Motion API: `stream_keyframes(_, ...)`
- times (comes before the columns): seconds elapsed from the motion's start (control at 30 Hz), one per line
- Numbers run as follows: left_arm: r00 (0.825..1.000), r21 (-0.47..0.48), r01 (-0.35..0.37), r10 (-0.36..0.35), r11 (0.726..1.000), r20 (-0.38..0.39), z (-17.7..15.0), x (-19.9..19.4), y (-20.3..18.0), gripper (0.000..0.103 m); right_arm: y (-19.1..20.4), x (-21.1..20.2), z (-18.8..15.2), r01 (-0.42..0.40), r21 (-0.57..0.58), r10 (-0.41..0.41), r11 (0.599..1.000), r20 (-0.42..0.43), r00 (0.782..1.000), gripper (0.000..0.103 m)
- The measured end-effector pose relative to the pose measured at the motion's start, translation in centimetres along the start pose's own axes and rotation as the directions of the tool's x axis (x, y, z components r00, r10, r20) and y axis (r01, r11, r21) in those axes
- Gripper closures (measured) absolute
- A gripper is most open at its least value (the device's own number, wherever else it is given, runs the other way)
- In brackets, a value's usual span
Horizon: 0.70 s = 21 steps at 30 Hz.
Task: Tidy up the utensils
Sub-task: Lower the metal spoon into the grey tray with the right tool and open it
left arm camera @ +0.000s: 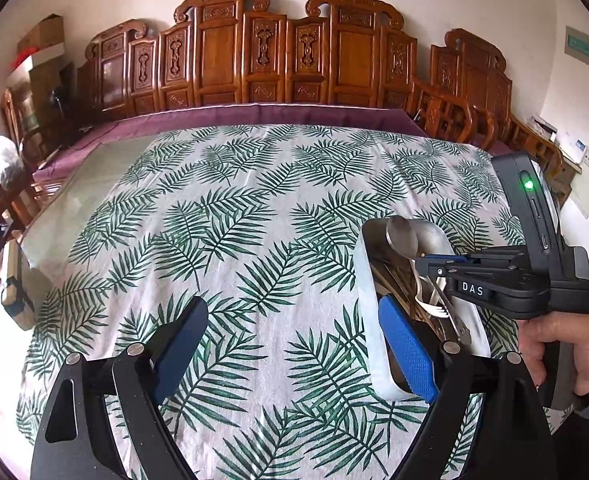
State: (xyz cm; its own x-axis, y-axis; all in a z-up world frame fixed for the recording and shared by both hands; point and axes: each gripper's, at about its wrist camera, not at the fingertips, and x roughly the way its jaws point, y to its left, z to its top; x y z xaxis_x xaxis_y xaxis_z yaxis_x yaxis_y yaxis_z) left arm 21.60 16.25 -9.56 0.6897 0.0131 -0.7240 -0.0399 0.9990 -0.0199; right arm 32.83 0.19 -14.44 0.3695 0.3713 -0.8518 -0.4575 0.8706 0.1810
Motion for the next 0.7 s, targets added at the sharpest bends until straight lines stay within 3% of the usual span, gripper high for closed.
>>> stream_keyframes(0.2,1.000,0.003,-0.014,0.014,1.000,0.011,-0.2,-1.5,-0.6,0.019,0.4,-2.9,-1.1,-0.022,-0.015,0.023,1.000,0.049,0.999,0.094)
stream_keyframes(0.47,1.000,0.032,-0.013,0.013,0.999,0.007,-1.4,-3.4,-3.0,0.008,-0.8,-8.3,-5.0,-0.015,0.007,0.014,1.000,0.125,0.992,0.094)
stream_keyframes(0.7,1.000,0.034,-0.001,0.001,0.999,0.017,-2.5,-5.4,-5.6,0.008,-2.6,-13.3,-8.4,0.036,0.027,-0.040,0.999,0.189,0.981,0.076)
